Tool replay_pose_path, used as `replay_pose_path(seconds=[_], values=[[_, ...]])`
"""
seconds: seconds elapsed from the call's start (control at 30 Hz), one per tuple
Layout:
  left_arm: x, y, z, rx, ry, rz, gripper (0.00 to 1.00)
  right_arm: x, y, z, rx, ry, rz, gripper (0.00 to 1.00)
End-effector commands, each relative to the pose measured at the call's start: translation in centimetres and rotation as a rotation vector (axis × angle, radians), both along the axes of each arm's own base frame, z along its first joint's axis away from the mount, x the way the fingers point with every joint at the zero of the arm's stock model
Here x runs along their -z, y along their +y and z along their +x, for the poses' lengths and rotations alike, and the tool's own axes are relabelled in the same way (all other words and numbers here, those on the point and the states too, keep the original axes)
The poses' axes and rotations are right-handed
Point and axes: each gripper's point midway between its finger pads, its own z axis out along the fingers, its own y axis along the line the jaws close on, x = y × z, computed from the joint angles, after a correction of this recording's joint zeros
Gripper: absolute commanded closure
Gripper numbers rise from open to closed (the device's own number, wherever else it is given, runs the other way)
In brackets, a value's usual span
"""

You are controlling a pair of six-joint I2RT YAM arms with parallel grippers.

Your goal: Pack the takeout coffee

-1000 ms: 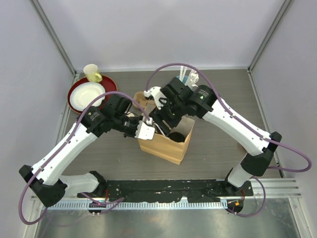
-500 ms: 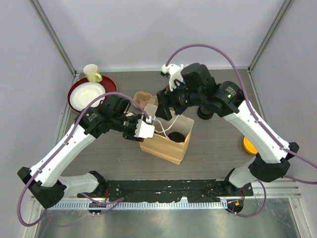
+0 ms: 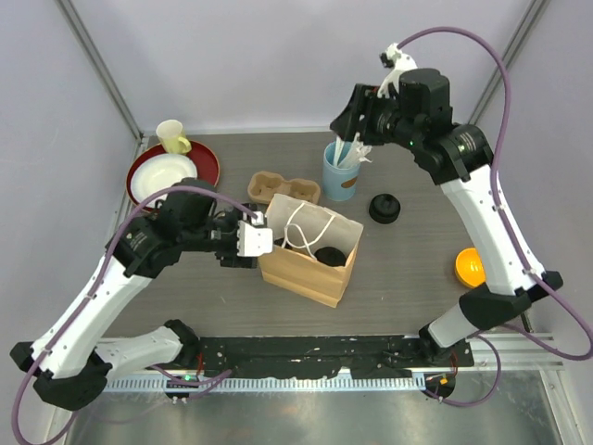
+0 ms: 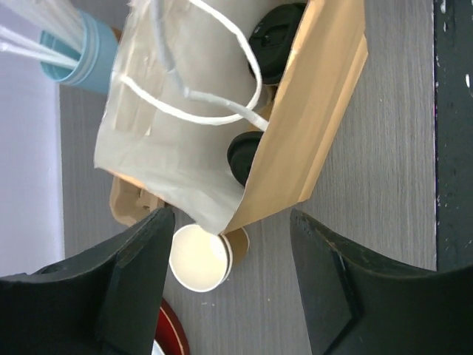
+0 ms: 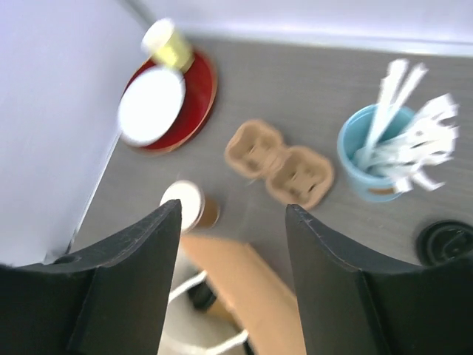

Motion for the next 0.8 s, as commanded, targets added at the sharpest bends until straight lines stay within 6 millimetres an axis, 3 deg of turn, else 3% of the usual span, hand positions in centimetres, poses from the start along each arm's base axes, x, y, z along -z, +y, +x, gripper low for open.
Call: replay_pose_path(seconds=[0.0,0.03,0.2,0.23,0.3,0.37,0.4,0.47,0.5,0.57,0.67,0.77], values=[[-4.3,0.8,1.4,-0.231,0.000,-0.188,0.30,-1.3,-4.2,7.9,0.314,-0.085,0.028,0.39],[-4.6,1.4,1.8,-0.292,0.039,-0.226,0.30,0.0,-4.3,9.8,0.340,-0.069,0.020,0.41],[-6.3,3.5,3.2,-0.560,0.258,-0.429,0.28,2.8,-6.7,15.8,0.435,-0.050,0.014,0.49],[-6.3,4.4,3.9,-0.615,0.275,-0.447,0.28,3.2,-7.9,16.9,0.464,-0.045,0.009,0.50],[-6.2,5.6,4.9,-0.719,0.326,-0.491,0.28,5.0,-8.5,19.3,0.476,-0.026,-0.015,0.50],[-5.8,6.5,5.6,-0.783,0.352,-0.502,0.28,5.2,-9.6,20.9,0.487,-0.034,-0.020,0.48],[-5.5,7.0,6.0,-0.816,0.358,-0.503,0.28,7.1,-9.6,22.1,0.480,-0.005,-0.036,0.48],[-5.0,8.1,7.2,-0.882,0.346,-0.493,0.28,7.3,-8.5,23.3,0.395,-0.029,-0.046,0.44],[-5.0,8.4,7.6,-0.893,0.332,-0.484,0.28,9.2,-7.0,24.1,0.313,-0.009,-0.050,0.43],[-4.7,8.8,8.6,-0.921,0.338,-0.476,0.28,9.6,-5.6,24.9,0.235,-0.027,-0.035,0.41],[-4.6,8.8,9.6,-0.929,0.349,-0.478,0.28,12.6,-5.6,26.1,0.237,0.011,-0.068,0.41],[-5.1,8.4,10.1,-0.906,0.353,-0.485,0.28,13.0,-5.4,25.9,0.192,0.022,-0.052,0.41]])
